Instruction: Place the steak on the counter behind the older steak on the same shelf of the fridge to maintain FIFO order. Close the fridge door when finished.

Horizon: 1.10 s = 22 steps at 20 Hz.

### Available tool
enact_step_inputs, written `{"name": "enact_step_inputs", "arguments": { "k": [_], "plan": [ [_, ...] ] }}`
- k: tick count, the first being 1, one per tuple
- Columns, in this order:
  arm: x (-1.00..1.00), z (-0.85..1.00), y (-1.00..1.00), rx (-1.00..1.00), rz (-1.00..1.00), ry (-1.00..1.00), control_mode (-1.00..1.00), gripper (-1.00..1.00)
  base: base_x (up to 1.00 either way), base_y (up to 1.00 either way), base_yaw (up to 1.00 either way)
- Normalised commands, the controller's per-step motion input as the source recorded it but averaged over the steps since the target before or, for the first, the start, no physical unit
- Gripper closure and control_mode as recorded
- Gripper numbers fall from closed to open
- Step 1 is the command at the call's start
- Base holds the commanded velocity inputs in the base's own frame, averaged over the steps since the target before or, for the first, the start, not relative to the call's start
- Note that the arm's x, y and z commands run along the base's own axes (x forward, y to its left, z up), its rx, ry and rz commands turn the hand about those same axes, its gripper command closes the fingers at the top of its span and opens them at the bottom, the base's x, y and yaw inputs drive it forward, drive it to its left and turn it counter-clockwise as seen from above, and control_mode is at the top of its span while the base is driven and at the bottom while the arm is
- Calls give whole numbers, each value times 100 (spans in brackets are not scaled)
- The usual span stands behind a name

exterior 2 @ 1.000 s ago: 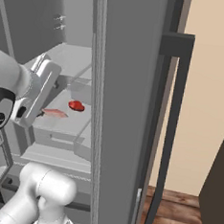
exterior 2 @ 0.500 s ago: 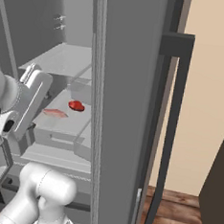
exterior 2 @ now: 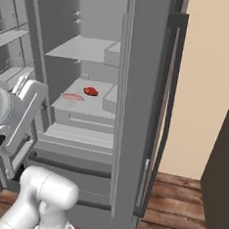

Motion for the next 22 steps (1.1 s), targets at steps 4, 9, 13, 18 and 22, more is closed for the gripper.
{"name": "enact_step_inputs", "arguments": {
  "k": [4,9,13,18,22],
  "plan": [
    [0,0,0,0,0,0,100,-100,-14,21,0],
    [0,0,0,0,0,0,100,-100,-1,18,8],
    [0,0,0,0,0,0,100,-100,-34,2,11],
    [0,0,0,0,0,0,100,-100,-30,0,4],
    [0,0,0,0,0,0,100,-100,-9,0,0]
  ]
}}
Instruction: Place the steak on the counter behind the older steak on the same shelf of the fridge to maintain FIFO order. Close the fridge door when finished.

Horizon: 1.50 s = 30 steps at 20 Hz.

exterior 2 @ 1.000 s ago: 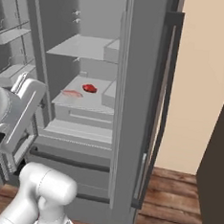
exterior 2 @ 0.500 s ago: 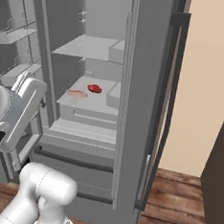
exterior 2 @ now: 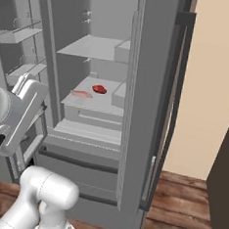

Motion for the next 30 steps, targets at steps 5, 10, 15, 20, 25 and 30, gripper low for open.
{"name": "enact_step_inputs", "arguments": {
  "k": [5,10,15,20,25,30],
  "plan": [
    [0,0,0,0,0,0,100,-100,0,0,0],
    [-1,-6,-3,0,0,0,-100,-100,0,0,0],
    [-9,-1,-66,9,0,-7,-100,-100,0,0,0],
    [-30,-5,-100,23,0,-19,-100,-100,0,0,0],
    [-32,-15,-100,25,0,-25,-100,-100,0,0,0],
    [8,-19,-95,24,0,-13,-100,-100,0,0,0]
  ]
}}
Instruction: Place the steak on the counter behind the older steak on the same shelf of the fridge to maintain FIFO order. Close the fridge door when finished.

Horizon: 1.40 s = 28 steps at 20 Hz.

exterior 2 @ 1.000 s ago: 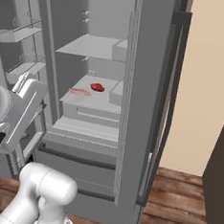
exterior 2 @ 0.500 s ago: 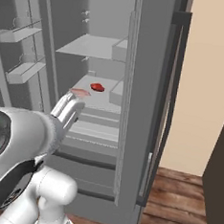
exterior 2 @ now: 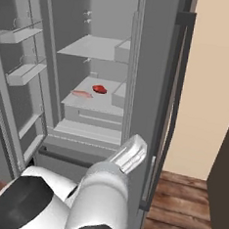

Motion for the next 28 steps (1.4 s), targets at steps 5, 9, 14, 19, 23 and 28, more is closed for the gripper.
{"name": "enact_step_inputs", "arguments": {
  "k": [5,9,14,19,23,28],
  "plan": [
    [34,-31,-64,16,2,-13,-100,-100,0,0,0],
    [67,-35,-53,8,13,-1,-100,-100,0,0,0],
    [59,-38,-41,1,14,-3,-100,-100,0,0,0],
    [32,-36,-41,0,11,-7,-100,-100,0,0,0],
    [15,-32,-36,0,6,-3,-100,-100,0,0,0],
    [13,-25,-35,0,12,-7,-100,-100,0,0,0]
  ]
}}
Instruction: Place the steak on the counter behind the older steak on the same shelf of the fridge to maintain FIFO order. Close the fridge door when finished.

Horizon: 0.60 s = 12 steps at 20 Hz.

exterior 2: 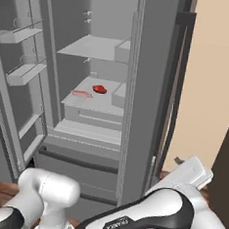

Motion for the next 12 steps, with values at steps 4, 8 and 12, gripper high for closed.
{"name": "enact_step_inputs", "arguments": {
  "k": [4,8,12],
  "plan": [
    [15,-20,-35,0,13,-5,-100,-100,0,0,0],
    [26,-12,-33,1,12,-2,-100,-100,0,0,0],
    [31,-11,-24,0,12,0,-100,-100,0,0,0]
  ]
}}
